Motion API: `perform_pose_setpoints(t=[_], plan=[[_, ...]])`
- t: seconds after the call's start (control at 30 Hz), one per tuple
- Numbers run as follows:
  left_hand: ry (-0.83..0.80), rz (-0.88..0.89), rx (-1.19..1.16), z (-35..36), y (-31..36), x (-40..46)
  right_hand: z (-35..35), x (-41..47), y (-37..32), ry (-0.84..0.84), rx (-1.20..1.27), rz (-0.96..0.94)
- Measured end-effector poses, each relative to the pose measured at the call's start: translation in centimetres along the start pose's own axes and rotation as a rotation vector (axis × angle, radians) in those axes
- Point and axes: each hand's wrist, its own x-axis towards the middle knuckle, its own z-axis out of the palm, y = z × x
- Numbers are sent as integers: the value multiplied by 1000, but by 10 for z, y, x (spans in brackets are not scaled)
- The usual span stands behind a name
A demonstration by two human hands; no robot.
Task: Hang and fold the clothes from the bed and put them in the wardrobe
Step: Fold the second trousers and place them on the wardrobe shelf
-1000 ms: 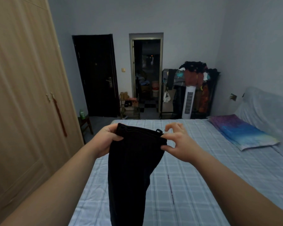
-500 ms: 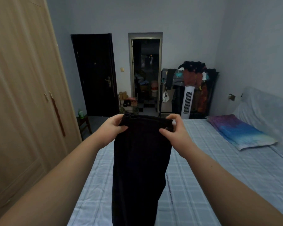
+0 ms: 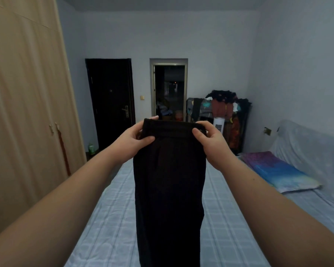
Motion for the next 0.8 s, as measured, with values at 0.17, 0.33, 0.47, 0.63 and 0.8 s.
perform_pose_setpoints(t=[0.17,0.33,0.47,0.63,0.8], plan=[[24,50,-29,8,31,15,-14,15,-30,26,36,23],[157,144,-38,18,55,34,-27,27,-62,-10,2,-63],[167,168,-43,20,78,49,-42,33,-93,-140,-80,-117],[151,206,-109,10,116,72,-60,50,-132,-113,-130,-126],[217,216,-110,4,135,88,-68,68,-150,1,-264,-174]])
